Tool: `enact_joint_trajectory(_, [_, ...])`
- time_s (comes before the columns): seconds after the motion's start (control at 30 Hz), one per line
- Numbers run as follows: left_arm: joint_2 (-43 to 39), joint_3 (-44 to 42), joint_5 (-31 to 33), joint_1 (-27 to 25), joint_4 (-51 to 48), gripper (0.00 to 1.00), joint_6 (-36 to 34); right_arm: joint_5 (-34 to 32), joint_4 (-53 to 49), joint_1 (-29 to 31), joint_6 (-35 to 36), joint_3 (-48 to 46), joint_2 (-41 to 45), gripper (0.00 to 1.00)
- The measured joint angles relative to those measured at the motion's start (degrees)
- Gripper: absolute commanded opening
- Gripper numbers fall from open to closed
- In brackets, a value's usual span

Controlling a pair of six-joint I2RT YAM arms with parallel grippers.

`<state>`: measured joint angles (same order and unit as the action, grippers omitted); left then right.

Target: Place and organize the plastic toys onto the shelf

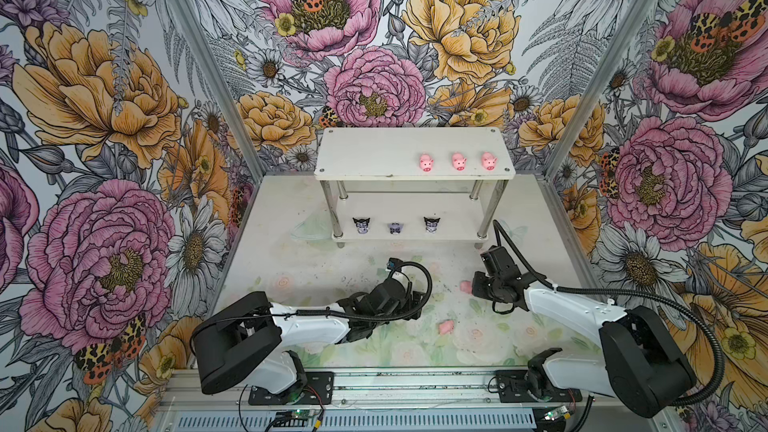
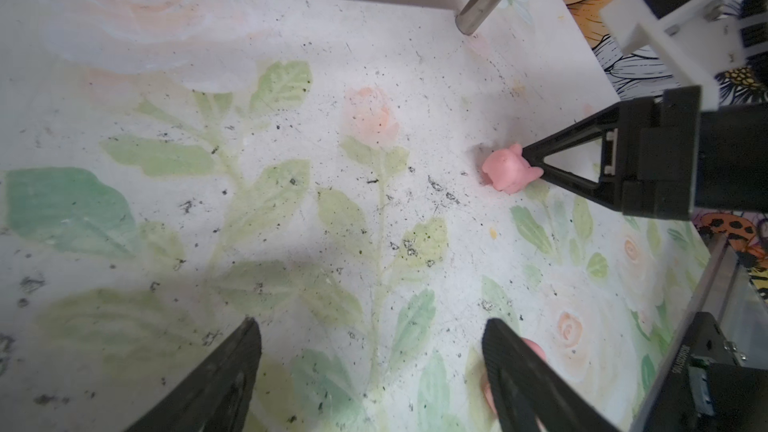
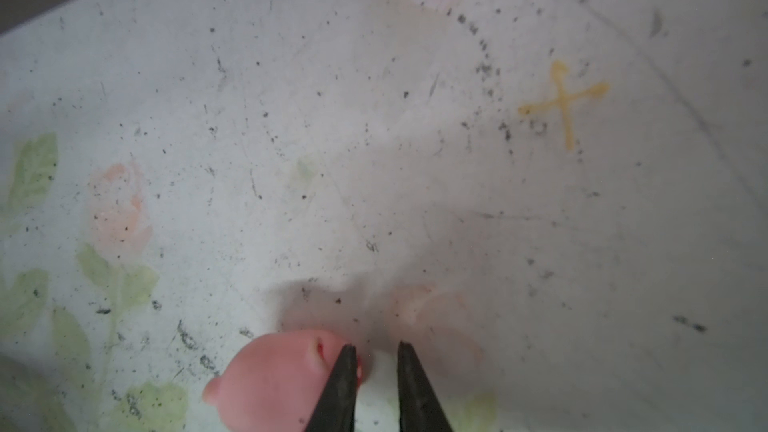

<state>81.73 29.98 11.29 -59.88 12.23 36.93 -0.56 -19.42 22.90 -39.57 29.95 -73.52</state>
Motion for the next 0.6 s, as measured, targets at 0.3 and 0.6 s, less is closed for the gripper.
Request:
enact_joint_trajectory(0.3, [0.9, 0.9, -0.4, 0.0, 0.0, 0.86, 0.0, 0.6, 4.1, 7.7, -4.6, -2.7, 1.9, 0.21])
enact_joint_trajectory(0.6, [1.5, 2.0, -0.7, 0.0, 0.0, 0.91, 0.0, 4.9, 6.7, 14.6, -11.1, -2.8, 2.4, 0.21])
